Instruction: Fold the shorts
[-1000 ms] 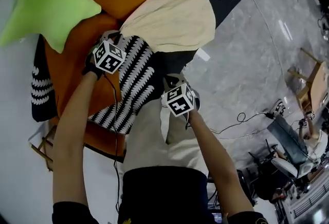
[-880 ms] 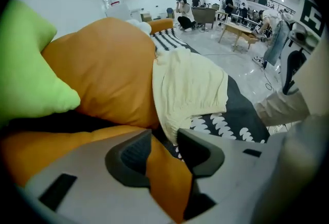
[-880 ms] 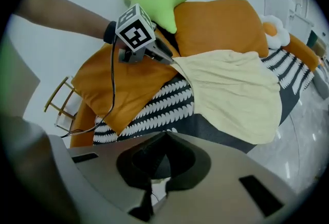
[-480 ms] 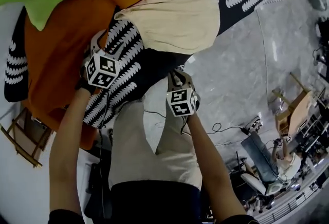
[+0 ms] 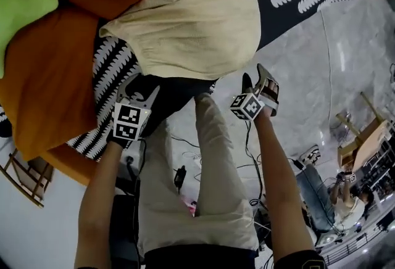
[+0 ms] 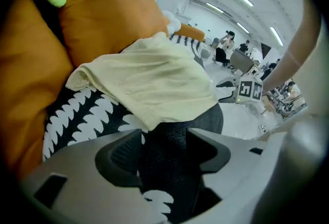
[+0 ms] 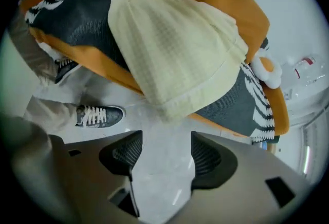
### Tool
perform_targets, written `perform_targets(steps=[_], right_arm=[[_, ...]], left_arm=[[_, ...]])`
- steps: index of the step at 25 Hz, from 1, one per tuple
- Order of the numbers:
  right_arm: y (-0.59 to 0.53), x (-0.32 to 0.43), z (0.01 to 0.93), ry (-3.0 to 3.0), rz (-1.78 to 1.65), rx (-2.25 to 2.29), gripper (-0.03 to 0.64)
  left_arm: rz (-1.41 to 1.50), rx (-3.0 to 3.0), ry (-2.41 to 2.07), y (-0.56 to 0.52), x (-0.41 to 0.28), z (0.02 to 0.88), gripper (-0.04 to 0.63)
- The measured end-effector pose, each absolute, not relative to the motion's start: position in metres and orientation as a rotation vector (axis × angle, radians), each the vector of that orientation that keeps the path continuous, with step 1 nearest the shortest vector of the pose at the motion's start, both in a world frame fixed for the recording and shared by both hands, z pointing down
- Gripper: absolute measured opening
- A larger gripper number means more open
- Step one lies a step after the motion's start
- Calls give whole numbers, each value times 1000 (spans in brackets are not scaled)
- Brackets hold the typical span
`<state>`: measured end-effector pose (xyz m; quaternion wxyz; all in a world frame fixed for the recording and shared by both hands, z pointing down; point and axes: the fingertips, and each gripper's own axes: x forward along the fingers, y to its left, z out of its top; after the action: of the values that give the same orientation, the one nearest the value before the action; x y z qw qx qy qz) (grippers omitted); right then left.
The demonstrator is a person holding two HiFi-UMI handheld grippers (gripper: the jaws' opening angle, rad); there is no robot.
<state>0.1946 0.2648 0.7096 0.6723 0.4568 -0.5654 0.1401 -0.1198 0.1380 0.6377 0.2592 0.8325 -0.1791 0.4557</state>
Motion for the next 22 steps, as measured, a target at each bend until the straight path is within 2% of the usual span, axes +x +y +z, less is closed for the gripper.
perform_targets(steps=[2,3,4,5,7,8,9,17,18,20,22], right_arm=[[258,184,722,-1316,255,994,310],[256,174,721,-1342,222,983,292],[253,165,716,-1361,197,977,244],[248,158,710,-1368,185,980,170],[237,158,692,-1342,216,1019,44],[234,163,683,-1320,251,1045,34],[234,167,674,-1300,289,1069,32],[307,173,582,-1277,282,1113,29],[315,176,575,-1271,278,1112,29],[313,179,570,-1266,285,1099,29],[295,181,571,-1264,295,1083,29]], left_arm=[[1269,2272,-559,132,-125,652,258],[1285,2274,-592,131,-128,652,205],[1302,2275,-616,129,-133,650,118],[1318,2274,-629,126,-136,645,71],[1335,2263,-628,118,-138,632,67],[1340,2251,-616,115,-137,626,19],[1344,2236,-597,116,-138,620,14],[1275,2230,-610,204,-160,573,19],[1263,2246,-621,210,-156,572,68],[1226,2244,-638,198,-145,573,102],[1193,2222,-628,170,-129,580,172]])
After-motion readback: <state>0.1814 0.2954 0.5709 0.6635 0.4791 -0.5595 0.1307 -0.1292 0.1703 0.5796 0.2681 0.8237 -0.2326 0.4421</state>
